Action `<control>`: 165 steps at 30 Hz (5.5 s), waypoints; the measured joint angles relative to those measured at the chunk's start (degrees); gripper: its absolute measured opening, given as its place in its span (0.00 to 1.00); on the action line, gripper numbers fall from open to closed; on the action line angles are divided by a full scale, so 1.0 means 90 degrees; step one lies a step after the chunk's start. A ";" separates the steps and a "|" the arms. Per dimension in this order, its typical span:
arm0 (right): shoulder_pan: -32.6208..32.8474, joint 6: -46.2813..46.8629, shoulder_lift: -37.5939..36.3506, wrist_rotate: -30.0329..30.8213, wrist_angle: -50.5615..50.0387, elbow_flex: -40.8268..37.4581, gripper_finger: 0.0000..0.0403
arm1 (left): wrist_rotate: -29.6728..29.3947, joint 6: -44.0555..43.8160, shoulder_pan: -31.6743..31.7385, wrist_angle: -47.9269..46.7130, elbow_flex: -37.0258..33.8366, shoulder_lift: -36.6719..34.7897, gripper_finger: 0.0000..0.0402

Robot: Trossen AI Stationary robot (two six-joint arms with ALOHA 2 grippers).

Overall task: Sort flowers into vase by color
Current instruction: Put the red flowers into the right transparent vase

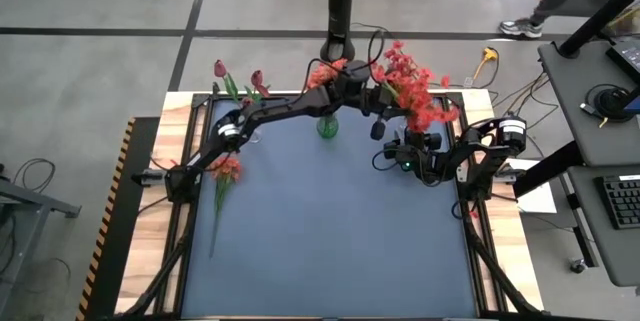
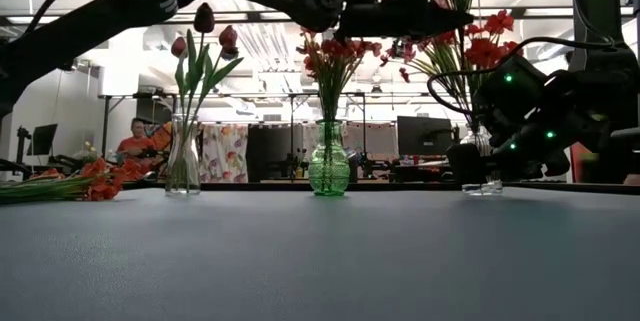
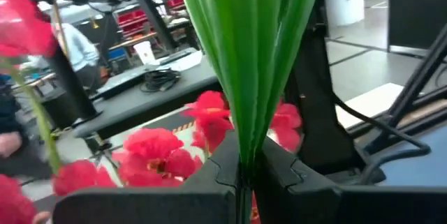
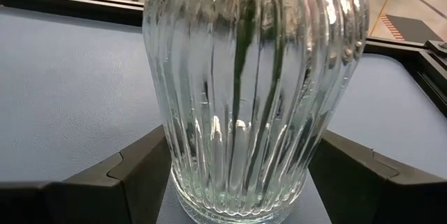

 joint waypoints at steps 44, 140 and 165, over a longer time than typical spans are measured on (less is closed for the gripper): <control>0.0001 -0.0121 0.0000 -0.0006 0.0022 0.0000 0.71 | -0.0548 0.0960 -0.0084 0.0668 -0.0010 0.0552 0.00; 0.0003 -0.0275 0.0005 -0.0036 0.0277 -0.0002 0.71 | -0.0752 0.0141 0.0214 0.1089 -0.0058 0.1261 0.00; 0.0003 -0.0290 0.0005 -0.0035 0.0282 -0.0001 0.71 | -0.0871 0.0105 0.0214 0.1065 -0.0188 0.1254 0.01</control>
